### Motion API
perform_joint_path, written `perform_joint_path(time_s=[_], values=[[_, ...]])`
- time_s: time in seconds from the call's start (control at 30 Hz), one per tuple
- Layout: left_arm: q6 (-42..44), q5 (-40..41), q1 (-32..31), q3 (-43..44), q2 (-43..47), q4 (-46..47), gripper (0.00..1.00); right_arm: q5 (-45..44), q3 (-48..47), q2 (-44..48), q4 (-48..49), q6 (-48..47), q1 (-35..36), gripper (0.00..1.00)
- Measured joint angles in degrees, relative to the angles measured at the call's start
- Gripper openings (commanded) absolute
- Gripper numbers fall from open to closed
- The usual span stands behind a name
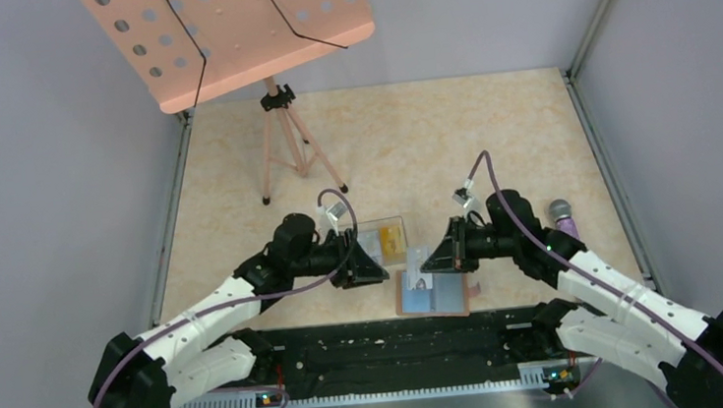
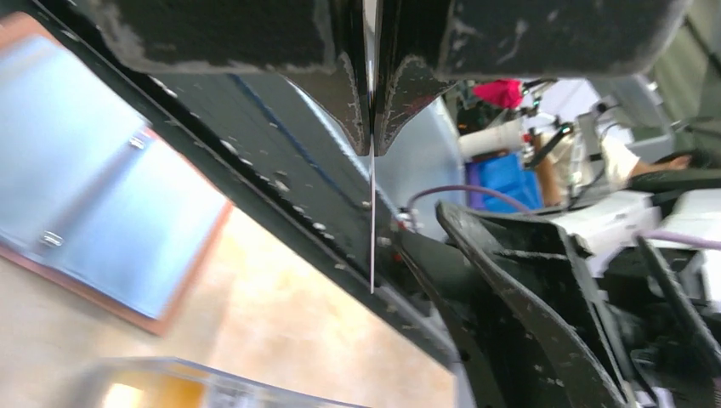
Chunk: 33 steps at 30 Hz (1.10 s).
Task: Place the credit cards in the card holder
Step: Insert the credit card into the card holder.
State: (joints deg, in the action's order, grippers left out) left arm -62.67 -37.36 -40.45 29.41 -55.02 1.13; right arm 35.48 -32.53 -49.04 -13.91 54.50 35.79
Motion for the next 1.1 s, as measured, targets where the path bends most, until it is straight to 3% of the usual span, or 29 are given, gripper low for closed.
perform_joint_path(time_s=[0.13, 0.47, 0.8, 1.1], values=[[1.73, 3.02, 0.0, -0.63, -4.72, -5.95, 0.36, -3.43, 5.16, 2.62, -5.16, -3.39, -2.23, 0.0], [7.8, 12.98, -3.15, 3.28, -15.56, -14.88, 0.14, -7.63, 13.07, -0.04, -11.72, -8.79, -6.73, 0.0], [11.89, 20.24, -10.64, 12.41, -30.84, -15.34, 0.0, -5.84, 13.07, -5.73, -5.9, -11.06, -6.75, 0.0], [12.09, 23.58, -13.05, 15.39, -35.52, -16.44, 0.0, -3.78, 13.05, -8.31, -1.46, -11.91, -6.73, 0.0]])
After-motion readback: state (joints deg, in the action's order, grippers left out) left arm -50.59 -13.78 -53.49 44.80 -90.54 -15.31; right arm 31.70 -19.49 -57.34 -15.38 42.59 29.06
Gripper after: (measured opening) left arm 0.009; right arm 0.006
